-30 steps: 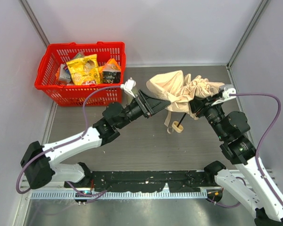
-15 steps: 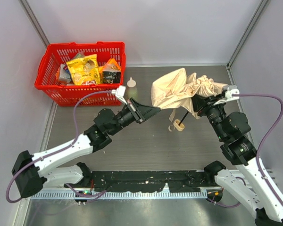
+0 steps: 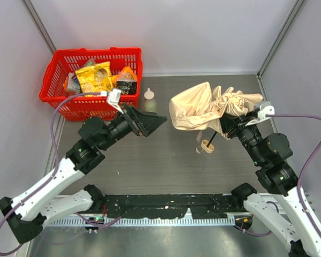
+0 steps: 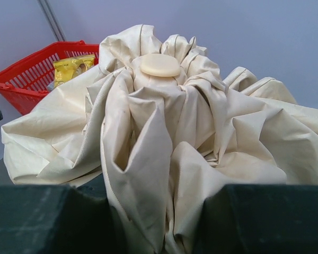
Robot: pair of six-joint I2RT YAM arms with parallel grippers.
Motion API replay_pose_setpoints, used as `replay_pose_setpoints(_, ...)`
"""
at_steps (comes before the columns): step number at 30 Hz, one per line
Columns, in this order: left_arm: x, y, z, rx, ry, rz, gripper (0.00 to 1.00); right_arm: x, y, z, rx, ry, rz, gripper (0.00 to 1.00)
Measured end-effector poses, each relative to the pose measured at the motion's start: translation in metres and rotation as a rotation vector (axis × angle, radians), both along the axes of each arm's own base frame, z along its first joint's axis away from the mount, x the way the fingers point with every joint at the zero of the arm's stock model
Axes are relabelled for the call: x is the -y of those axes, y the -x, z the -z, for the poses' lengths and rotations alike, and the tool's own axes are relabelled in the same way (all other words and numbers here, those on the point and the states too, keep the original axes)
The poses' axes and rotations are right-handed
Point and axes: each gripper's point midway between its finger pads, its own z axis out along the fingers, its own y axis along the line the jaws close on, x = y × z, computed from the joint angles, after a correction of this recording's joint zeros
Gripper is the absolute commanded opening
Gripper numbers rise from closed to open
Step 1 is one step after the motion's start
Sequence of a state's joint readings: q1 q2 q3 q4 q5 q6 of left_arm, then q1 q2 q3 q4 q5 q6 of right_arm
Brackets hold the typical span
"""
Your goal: Put away the umbrella
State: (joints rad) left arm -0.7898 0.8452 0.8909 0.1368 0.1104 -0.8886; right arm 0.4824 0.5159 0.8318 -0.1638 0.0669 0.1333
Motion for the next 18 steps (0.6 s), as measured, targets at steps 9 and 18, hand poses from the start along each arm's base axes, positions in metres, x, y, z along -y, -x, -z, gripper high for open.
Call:
replay_pose_setpoints(9,0.044,0.014,-0.011,0.231,-0.352,0.173,0.94,-0.022,0.000,0.005,-0.036,0.050,-0.108,0.01)
replay_pose_setpoints(18,0.088,0.030,0.030,0.378,-0.665,0.316,0.67,-0.031,-0.001,0.014,-0.070,0.072,-0.156,0.01)
